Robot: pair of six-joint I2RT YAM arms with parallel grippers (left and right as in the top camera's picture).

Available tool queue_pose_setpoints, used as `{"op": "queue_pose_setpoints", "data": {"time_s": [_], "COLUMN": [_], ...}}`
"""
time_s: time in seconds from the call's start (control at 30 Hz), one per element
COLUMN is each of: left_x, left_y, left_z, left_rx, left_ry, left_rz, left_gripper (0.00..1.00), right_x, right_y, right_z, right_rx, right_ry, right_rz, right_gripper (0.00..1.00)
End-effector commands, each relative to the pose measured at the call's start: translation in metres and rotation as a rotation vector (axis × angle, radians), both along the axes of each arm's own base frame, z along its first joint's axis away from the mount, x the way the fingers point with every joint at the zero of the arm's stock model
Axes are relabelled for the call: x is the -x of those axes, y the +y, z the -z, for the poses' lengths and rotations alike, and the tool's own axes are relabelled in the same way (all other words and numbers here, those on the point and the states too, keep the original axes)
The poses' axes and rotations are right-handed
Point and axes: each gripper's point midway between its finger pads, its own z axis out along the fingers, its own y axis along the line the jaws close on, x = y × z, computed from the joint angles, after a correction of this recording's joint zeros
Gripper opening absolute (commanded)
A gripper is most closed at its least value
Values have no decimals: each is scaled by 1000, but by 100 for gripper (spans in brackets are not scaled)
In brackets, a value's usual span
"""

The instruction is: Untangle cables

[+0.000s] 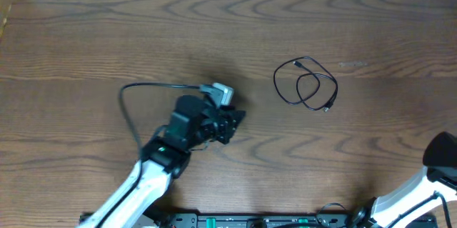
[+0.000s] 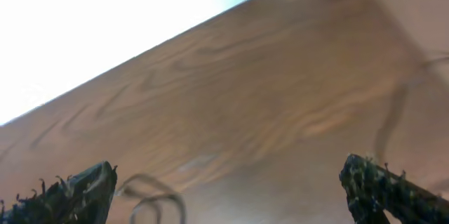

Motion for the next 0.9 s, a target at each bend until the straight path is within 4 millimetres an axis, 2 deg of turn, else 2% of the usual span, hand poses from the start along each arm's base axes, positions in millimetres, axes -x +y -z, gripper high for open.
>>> {"op": "queue_pose_setpoints", "data": {"time_s": [0.0, 0.07, 0.27, 0.47, 0.57, 0.7, 0.87], "left_x": [-4, 0, 21, 34, 39, 46, 48], "left_y": [22, 30, 52, 72, 77, 79, 79], "left_z": [-30, -40, -56, -61, -58, -52, -49], "left_rx": [1, 9, 6, -31, -45, -55, -61], "left_ry": [-87, -105, -122, -141, -128, -102, -89], "left_rz": [-78, -96, -138, -209, -221, -216, -213], "left_gripper": [34, 34, 34, 34, 34, 34, 34], "right_x": [-13, -14, -10, 12, 30, 49, 65], "right_y": [45, 63, 87, 99, 91, 95, 98], "right_z": [1, 6, 8, -15, -16, -4, 21], "right_rx": [14, 25, 70, 89, 103, 105, 111], "right_ry": [-2, 30, 74, 31, 53, 60, 55], "right_rz": [-179, -216, -247, -245, -157, -153, -147], "right_gripper": [99, 99, 99, 99, 99, 99, 99]}}
